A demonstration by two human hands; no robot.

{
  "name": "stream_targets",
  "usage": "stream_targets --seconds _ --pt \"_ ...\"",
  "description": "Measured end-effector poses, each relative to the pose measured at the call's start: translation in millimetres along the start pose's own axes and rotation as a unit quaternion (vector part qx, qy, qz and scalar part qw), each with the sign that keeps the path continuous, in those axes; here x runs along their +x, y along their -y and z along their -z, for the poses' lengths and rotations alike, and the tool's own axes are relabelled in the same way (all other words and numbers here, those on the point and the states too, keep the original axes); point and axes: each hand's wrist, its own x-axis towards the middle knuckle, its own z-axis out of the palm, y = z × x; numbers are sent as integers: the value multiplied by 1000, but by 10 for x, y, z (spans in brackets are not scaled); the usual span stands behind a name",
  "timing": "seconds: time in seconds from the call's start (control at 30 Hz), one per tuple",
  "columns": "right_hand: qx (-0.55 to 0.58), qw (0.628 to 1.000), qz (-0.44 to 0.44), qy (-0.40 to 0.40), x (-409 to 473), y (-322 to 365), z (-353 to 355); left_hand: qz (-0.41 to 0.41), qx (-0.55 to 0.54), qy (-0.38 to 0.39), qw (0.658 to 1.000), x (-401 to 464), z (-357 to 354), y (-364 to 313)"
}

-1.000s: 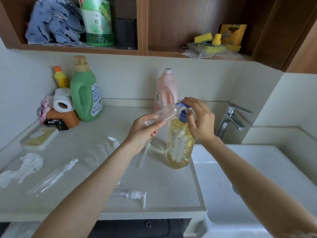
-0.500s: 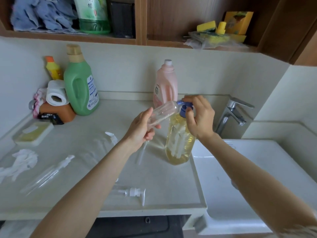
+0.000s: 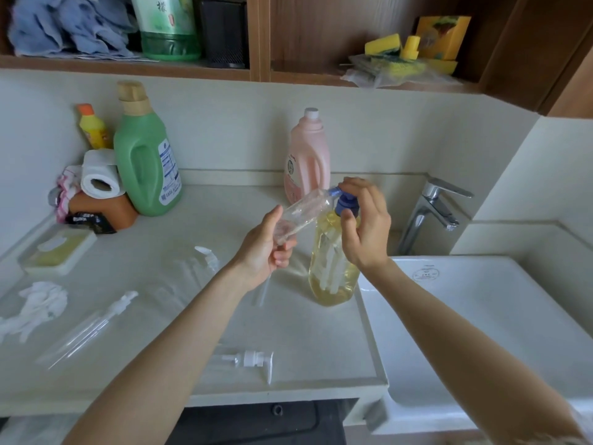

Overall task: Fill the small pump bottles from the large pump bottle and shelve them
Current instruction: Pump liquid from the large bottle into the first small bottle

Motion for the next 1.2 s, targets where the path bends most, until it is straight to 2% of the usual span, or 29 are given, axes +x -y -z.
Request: stream_targets --seconds 0.4,0.57,0.8,1.03,1.2 --pt "-20 998 -31 50 181 175 165 -9 -46 68 997 -73 -2 -79" --pt "-51 995 -26 82 232 121 197 -18 -64 66 996 -57 40 -80" --pt "-25 1000 -11 0 123 73 27 -66 -75 68 993 -40 104 -35" --pt "-40 999 -16 -12 25 17 -42 -87 -38 52 994 -12 98 45" --pt "-56 998 -8 28 77 80 62 -130 32 47 990 -14 104 -60"
